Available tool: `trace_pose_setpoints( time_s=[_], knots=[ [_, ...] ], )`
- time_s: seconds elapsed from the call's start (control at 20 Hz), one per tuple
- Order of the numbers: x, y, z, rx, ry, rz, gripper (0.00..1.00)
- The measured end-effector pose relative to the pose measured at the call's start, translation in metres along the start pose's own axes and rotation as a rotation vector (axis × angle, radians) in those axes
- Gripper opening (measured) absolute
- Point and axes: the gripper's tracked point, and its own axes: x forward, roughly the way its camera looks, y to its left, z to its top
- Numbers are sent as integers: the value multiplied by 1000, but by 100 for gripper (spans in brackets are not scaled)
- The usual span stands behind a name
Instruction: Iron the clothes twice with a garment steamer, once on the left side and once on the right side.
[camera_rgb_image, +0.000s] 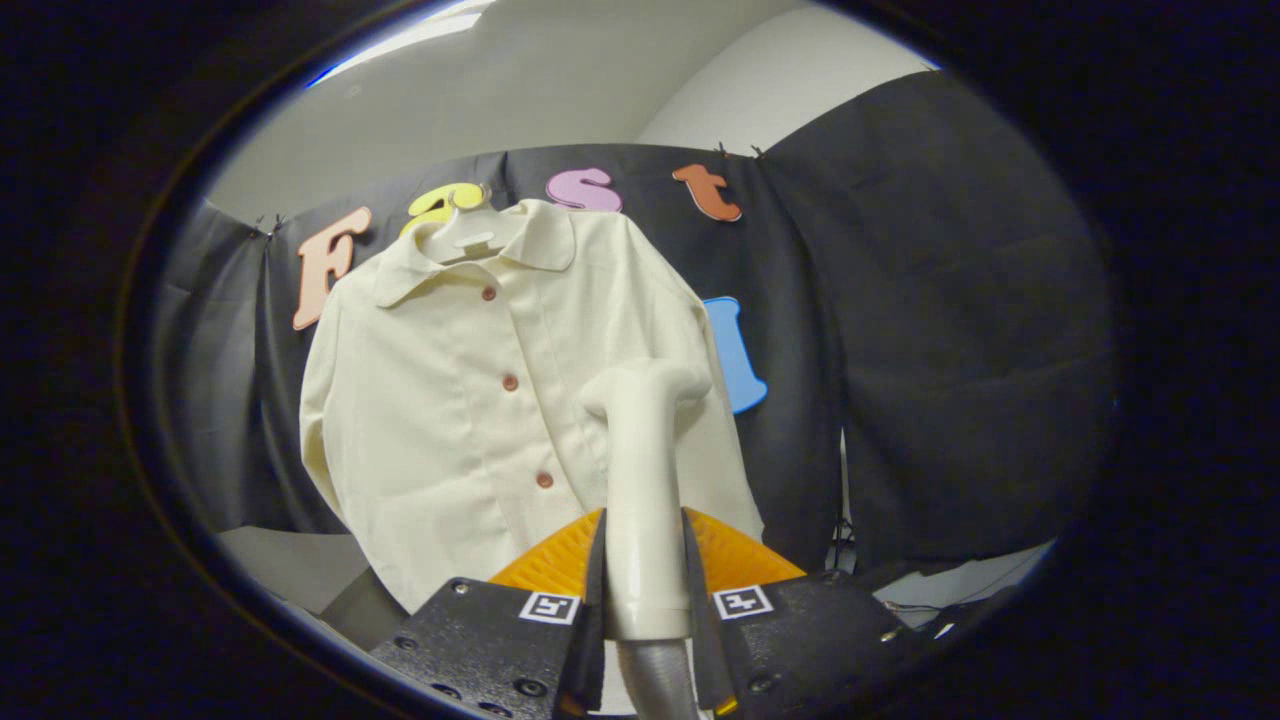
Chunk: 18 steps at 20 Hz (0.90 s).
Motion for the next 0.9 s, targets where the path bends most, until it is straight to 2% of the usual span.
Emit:
trace_pose_setpoints(
  time_s=[0.9],
  knots=[
    [-32, -42, -122, 43, 159, -46, 34]
  ],
)
